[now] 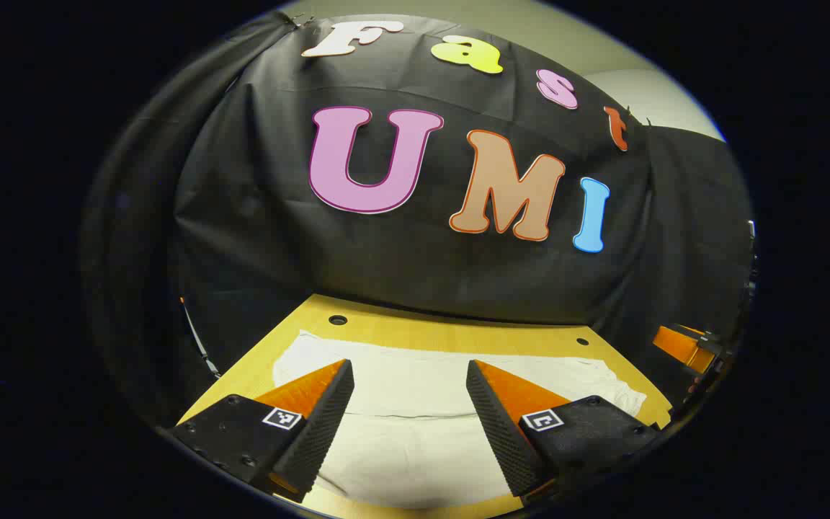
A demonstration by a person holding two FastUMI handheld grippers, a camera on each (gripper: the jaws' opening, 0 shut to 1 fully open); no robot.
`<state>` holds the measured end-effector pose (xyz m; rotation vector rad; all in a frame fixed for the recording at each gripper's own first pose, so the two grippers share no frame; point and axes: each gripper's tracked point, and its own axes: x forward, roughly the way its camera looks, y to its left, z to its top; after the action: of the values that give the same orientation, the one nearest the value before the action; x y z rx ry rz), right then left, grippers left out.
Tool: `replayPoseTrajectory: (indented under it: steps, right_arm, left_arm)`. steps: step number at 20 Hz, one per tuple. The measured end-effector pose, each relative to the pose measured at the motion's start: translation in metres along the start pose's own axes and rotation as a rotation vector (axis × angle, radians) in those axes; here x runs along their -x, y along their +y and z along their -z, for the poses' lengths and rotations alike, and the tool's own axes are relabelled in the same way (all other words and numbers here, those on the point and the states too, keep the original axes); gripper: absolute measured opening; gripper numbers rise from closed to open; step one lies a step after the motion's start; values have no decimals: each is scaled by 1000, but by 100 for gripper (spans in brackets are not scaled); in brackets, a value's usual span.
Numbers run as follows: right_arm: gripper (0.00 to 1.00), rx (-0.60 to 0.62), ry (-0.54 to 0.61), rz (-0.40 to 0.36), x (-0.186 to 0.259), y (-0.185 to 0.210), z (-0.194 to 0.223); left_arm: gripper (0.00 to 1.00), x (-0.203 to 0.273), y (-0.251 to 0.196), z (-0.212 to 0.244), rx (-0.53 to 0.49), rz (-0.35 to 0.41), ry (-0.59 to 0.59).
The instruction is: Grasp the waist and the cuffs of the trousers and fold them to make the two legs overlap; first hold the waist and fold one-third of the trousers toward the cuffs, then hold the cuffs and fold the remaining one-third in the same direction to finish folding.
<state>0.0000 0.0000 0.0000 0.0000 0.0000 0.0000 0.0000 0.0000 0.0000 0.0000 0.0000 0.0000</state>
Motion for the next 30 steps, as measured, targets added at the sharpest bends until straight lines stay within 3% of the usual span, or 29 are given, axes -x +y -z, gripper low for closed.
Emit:
replayPoseTrajectory:
  steps: [9,22,25,30]
  right_arm:
    - [96,1,6,10,-4,-10,1]
    - [98,9,22,21,0,-8,10]
    - [98,18,31,26,2,-9,13]
    - [98,23,43,37,6,-13,19]
  left_arm:
    - [95,0,5,18,7,-21,30]
    - [95,-1,2,42,-74,49,115]
    - [95,-1,4,51,-149,103,158]
    - [94,9,14,89,-333,265,310]
